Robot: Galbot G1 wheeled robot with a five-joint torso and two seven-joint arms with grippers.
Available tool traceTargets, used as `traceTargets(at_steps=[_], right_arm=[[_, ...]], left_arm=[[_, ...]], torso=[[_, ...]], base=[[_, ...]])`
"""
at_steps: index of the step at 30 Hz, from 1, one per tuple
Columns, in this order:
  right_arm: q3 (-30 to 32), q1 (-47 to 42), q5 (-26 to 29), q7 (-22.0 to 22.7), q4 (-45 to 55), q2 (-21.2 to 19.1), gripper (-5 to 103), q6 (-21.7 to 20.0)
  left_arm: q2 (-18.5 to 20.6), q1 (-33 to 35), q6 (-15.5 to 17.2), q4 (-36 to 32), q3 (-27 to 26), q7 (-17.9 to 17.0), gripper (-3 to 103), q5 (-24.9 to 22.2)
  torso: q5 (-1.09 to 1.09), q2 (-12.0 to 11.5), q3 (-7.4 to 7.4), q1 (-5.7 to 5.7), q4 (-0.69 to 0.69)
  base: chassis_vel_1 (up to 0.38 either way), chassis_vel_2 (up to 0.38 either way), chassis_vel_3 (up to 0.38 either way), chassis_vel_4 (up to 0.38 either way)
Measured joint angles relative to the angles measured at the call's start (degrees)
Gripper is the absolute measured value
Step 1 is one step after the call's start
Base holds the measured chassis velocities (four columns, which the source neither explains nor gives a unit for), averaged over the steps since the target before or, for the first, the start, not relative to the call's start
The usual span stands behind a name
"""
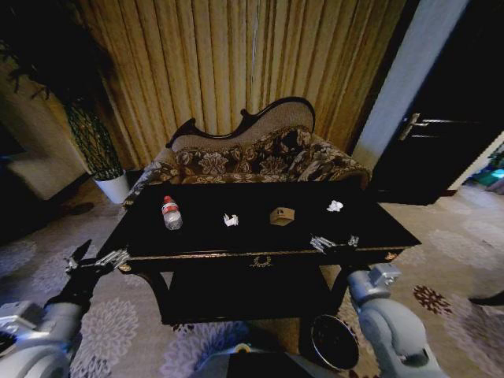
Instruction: Move to the front of the table and place the trash on the table into the trash bin.
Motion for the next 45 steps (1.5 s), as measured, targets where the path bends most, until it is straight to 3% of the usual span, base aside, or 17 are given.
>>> traceTargets(at_steps=[1,5,20,29,38,45], right_arm=[[-0.71,2.33,2.58,1.61,-1.58,-2.13,100,-1.40],[-1.89,7.33,4.07,3.45,-7.22,-5.91,100,-2.62],[-4.20,23.34,11.63,5.88,-21.87,-15.99,100,-6.68],[-5.17,30.79,14.65,5.81,-29.17,-18.65,100,-9.68],[-5.61,33.38,19.14,7.82,-29.89,-19.96,100,-18.29],[-6.36,34.37,19.58,8.95,-30.48,-20.45,100,-19.11]], left_arm=[[-0.01,0.35,-0.02,0.00,-0.59,0.00,100,-0.39],[-0.13,1.13,-0.05,0.00,-1.73,-0.02,100,-0.79],[-1.12,0.77,0.66,0.00,-1.06,0.00,100,-0.52],[-1.36,0.90,0.74,0.00,-1.43,-0.03,100,-0.47],[-1.82,0.57,0.74,0.00,-1.07,-0.05,100,-0.44],[-2.16,0.54,0.70,0.00,-1.05,-0.06,100,-0.42]], torso=[[-0.01,0.00,0.00,0.01,0.01],[0.01,0.00,0.00,0.00,0.02],[0.01,0.00,0.00,0.01,0.00],[-0.01,0.00,0.00,0.01,0.01],[-0.01,0.00,0.00,0.01,0.00],[0.00,0.00,-0.01,0.01,0.01]], base=[[0.000,0.000,0.000,0.000],[0.000,0.000,0.000,0.000],[0.000,0.000,0.000,0.000],[0.000,0.000,0.000,0.000],[0.000,0.000,0.000,0.000],[0.000,0.000,0.000,0.000]])
